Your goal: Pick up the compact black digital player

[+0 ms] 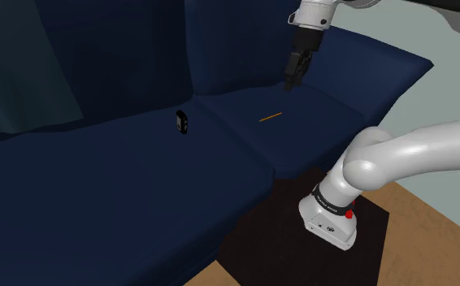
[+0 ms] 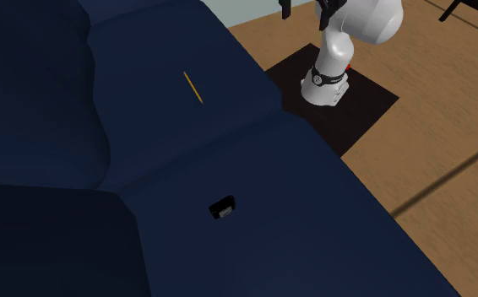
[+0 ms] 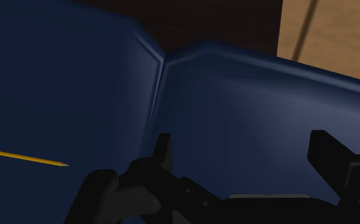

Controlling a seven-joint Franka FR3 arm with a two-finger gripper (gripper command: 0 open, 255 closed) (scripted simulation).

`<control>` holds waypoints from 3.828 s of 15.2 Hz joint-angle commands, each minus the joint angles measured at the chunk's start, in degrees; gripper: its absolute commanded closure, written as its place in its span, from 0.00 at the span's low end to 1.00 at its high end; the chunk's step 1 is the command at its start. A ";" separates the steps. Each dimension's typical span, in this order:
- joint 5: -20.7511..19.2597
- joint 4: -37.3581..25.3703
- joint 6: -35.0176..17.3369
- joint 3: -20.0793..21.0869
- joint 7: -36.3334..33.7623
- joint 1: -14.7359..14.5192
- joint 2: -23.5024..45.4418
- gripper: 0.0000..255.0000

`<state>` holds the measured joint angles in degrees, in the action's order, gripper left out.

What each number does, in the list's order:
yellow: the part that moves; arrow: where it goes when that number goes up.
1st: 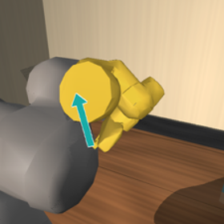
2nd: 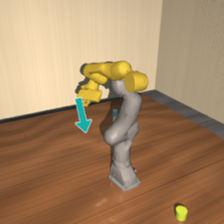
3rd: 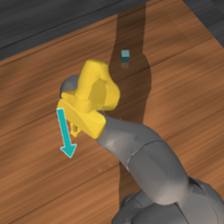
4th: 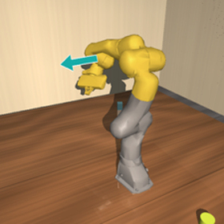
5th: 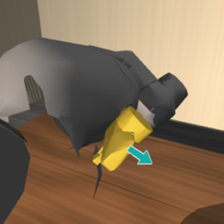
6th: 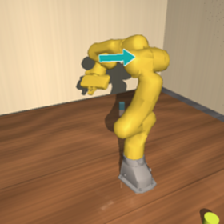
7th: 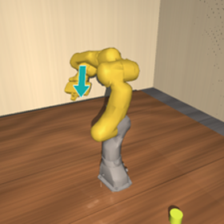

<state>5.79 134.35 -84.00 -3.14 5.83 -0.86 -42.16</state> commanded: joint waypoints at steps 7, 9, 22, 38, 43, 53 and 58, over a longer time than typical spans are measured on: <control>1.62 0.79 -11.24 4.16 -4.51 -0.91 8.68 0.00; 1.88 0.37 -14.79 5.45 -6.01 -1.14 12.08 0.00; -1.59 -10.40 -32.98 11.79 -17.22 -2.04 38.02 0.00; -10.60 -31.07 -41.13 11.64 -28.31 -5.42 65.57 0.00; -10.91 -30.33 -43.33 11.49 -28.52 -5.52 67.04 0.00; -10.91 -30.33 -43.33 11.49 -28.52 -5.52 67.04 1.00; -10.48 -31.42 -40.24 11.70 -28.23 -5.39 65.02 1.00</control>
<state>-4.79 103.08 -124.83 8.51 -22.44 -6.27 23.30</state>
